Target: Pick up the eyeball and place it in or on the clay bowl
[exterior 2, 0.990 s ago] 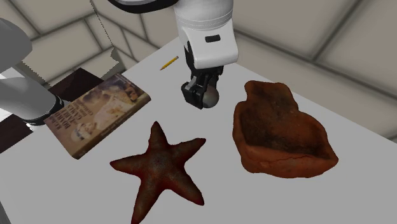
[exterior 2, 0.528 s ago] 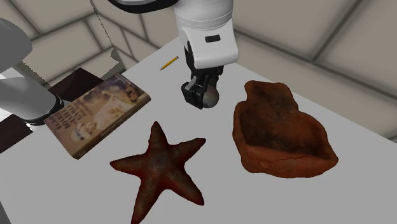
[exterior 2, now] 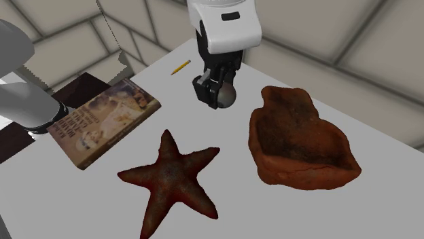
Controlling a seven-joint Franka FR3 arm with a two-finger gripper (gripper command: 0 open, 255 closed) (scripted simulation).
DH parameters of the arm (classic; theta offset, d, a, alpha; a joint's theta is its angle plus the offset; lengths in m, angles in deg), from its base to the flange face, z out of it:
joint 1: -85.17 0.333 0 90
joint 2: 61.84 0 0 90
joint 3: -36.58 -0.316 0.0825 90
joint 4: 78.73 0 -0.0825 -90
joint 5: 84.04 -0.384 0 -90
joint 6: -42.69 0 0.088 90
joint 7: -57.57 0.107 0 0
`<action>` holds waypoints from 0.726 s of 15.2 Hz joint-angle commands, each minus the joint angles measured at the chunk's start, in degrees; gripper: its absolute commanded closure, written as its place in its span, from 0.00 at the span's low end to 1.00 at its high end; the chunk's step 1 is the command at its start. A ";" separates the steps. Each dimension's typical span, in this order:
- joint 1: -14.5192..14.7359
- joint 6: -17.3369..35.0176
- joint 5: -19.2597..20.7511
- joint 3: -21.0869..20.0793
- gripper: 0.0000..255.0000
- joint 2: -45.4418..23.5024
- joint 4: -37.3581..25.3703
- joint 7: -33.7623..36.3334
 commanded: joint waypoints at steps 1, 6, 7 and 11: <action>-0.01 -1.50 -0.45 0.00 1.00 0.86 -0.72 -0.24; -0.08 -5.25 -1.02 0.11 1.00 2.00 -3.44 -0.68; -0.10 -6.00 -1.11 0.13 1.00 2.18 -4.02 -0.75; -0.15 -9.01 -1.40 0.21 1.00 2.81 -6.47 -0.98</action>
